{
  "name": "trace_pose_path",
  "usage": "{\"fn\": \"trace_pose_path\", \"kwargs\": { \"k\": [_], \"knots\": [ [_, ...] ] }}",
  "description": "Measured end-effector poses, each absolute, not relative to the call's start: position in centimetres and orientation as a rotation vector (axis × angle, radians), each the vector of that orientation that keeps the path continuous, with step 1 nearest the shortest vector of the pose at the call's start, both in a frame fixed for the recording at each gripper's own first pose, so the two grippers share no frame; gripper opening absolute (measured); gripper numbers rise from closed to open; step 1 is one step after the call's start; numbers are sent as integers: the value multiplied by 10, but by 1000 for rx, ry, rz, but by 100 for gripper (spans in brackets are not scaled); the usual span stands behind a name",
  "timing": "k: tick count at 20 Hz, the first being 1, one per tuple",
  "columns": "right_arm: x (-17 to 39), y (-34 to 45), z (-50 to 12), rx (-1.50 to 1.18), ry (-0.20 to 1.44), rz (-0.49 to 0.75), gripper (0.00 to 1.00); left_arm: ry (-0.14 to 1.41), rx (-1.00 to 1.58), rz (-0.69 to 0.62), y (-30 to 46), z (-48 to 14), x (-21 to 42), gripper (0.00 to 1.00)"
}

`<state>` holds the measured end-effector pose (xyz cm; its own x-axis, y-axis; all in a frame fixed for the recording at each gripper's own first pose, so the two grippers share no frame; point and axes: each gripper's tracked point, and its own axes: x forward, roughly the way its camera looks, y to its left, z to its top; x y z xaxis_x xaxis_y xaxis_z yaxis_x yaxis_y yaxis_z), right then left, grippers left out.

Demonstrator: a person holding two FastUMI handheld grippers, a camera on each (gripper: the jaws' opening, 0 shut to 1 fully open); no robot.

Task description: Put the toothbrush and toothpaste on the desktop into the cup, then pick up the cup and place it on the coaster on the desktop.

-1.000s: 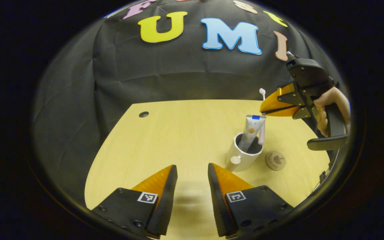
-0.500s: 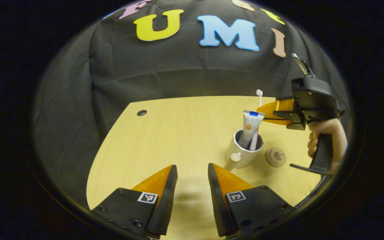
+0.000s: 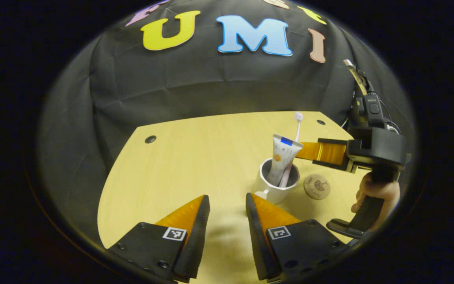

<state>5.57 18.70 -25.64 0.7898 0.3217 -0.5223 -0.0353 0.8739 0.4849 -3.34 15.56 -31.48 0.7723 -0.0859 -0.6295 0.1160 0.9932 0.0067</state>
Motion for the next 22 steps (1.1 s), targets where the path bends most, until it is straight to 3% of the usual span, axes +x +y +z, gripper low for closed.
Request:
{"fn": "trace_pose_path", "kwargs": {
  "k": [3,5,6,8,9,10,22],
  "knots": [
    [46,187,-263,448,659,224,10,685,61,-144,147,-318,-29,60],
    [38,186,-267,449,680,234,21,692,66,-159,143,-319,-26,60],
    [35,185,-267,449,686,234,35,696,66,-167,142,-319,-25,60],
    [29,182,-264,456,691,242,43,706,69,-185,136,-323,-25,60],
    [26,180,-264,459,695,245,53,712,70,-196,134,-325,-25,60],
    [25,177,-261,460,692,247,42,717,72,-210,132,-325,-25,60],
    [-8,93,-274,490,747,130,42,849,277,-470,106,-345,-20,60]
  ]
}}
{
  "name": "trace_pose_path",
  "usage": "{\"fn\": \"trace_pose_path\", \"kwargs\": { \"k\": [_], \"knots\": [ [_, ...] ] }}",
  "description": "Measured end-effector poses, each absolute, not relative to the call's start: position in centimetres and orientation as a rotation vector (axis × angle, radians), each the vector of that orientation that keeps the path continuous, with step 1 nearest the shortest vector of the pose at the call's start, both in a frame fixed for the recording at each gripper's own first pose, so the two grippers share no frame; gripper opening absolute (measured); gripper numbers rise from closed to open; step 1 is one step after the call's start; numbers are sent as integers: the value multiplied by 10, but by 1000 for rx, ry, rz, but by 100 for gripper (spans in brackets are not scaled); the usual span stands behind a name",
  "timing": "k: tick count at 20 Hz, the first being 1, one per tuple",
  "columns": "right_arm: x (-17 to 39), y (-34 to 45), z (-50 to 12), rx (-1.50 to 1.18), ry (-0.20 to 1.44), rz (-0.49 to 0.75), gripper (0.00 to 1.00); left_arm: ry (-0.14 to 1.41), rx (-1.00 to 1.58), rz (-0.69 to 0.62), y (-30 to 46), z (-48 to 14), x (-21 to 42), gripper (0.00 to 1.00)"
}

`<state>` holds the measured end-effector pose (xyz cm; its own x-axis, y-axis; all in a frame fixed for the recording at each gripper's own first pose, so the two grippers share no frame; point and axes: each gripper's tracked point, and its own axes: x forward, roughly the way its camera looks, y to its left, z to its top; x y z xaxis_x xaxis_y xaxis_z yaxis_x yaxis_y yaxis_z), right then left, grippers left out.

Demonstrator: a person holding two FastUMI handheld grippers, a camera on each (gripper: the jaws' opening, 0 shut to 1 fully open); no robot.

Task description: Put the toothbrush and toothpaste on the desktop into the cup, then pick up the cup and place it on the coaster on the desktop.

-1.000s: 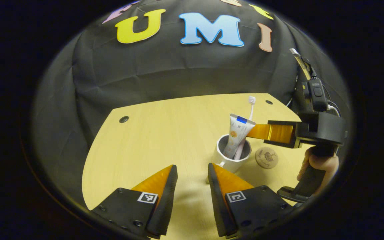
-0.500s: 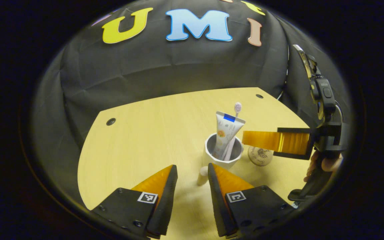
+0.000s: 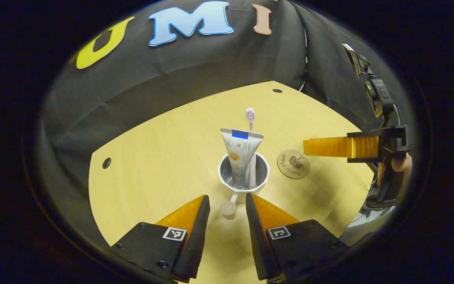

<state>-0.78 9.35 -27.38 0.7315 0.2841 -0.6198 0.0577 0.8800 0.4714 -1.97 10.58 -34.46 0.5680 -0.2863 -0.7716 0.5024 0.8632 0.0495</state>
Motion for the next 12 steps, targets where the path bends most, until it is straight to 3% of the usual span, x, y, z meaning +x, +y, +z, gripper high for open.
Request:
{"fn": "trace_pose_path", "kwargs": {
  "k": [12],
  "knots": [
    [-56,16,-302,530,825,-13,43,1094,481,-591,103,-387,-24,58]
  ]
}}
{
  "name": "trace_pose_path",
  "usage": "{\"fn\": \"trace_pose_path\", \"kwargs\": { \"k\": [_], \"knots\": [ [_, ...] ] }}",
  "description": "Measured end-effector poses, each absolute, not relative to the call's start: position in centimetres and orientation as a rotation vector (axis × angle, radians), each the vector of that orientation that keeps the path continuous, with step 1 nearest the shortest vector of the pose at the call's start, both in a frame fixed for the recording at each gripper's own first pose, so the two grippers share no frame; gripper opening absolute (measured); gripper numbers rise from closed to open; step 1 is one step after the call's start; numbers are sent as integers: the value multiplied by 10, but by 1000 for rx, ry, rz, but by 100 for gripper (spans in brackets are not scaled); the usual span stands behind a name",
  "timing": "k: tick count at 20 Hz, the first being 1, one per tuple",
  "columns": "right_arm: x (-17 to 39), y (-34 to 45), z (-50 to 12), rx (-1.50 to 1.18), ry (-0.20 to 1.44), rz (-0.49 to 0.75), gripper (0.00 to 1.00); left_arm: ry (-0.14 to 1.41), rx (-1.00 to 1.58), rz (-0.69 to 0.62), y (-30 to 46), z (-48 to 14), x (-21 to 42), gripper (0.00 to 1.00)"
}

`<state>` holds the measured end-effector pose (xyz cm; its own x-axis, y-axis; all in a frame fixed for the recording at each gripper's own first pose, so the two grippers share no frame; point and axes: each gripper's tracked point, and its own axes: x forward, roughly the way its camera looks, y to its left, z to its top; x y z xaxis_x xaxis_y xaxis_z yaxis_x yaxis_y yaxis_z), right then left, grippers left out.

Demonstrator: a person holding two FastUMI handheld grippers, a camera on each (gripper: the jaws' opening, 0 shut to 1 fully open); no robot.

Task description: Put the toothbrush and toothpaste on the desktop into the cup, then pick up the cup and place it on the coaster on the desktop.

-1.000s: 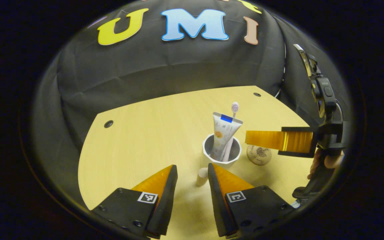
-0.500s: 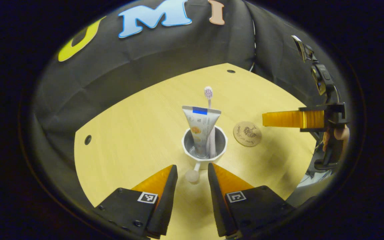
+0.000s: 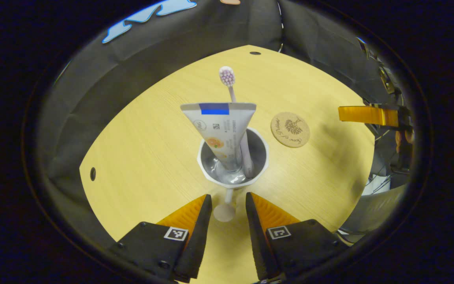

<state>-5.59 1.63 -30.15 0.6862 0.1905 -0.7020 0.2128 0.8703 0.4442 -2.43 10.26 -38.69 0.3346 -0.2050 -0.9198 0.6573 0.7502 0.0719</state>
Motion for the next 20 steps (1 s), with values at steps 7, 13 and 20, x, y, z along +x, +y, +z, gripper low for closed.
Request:
{"fn": "trace_pose_path", "kwargs": {
  "k": [7,13,20],
  "knots": [
    [-61,-12,-311,555,849,-84,43,1145,512,-632,94,-405,-22,48],
    [-56,-20,-317,562,869,-107,43,1190,513,-652,90,-421,-22,49],
    [-61,-18,-323,564,895,-116,43,1168,505,-657,82,-428,-17,37]
  ]
}}
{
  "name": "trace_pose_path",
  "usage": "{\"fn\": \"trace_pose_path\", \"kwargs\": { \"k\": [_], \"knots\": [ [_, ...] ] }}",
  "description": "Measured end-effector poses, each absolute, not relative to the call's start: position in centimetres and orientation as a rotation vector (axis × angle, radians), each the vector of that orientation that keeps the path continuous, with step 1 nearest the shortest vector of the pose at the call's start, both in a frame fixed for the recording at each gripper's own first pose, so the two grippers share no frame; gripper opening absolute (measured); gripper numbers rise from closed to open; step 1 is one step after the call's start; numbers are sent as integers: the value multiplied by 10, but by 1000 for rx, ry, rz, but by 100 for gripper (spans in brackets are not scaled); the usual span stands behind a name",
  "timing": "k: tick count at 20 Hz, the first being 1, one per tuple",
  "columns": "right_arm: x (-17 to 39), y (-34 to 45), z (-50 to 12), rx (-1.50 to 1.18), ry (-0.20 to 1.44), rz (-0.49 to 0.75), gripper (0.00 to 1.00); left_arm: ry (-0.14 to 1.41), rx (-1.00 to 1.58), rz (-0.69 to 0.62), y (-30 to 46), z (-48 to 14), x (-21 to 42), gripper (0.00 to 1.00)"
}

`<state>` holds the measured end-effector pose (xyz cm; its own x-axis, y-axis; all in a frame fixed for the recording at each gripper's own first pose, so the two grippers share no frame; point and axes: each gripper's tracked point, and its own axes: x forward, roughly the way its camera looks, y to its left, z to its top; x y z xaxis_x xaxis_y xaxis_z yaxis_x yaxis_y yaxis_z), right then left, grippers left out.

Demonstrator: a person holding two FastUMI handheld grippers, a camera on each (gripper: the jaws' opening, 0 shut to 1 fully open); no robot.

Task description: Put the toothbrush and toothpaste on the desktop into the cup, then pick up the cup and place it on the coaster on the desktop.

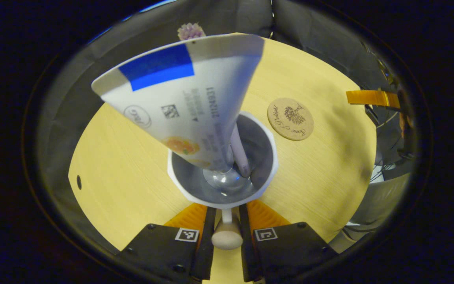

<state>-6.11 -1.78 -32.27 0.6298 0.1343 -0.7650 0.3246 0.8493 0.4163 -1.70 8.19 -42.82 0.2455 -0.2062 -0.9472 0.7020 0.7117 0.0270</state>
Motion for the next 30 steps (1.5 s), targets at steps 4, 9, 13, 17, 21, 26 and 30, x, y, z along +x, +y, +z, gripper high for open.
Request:
{"fn": "trace_pose_path", "kwargs": {
  "k": [4,9,13,17,21,26,30],
  "knots": [
    [-59,-16,-319,570,884,-109,43,1150,475,-625,80,-430,-17,34],
    [-63,-13,-315,573,877,-95,43,1144,429,-608,73,-431,-17,33],
    [-66,-16,-313,583,872,-98,43,1125,417,-625,66,-429,-15,33],
    [-72,-20,-309,596,858,-101,43,1101,425,-660,56,-429,-9,33],
    [-82,-35,-308,618,847,-128,43,1090,436,-705,45,-428,-5,33],
    [-98,-60,-303,684,824,-190,43,1105,457,-752,34,-431,-1,33],
    [-114,-80,-300,725,812,-240,43,1113,493,-758,30,-440,9,33]
  ]
}}
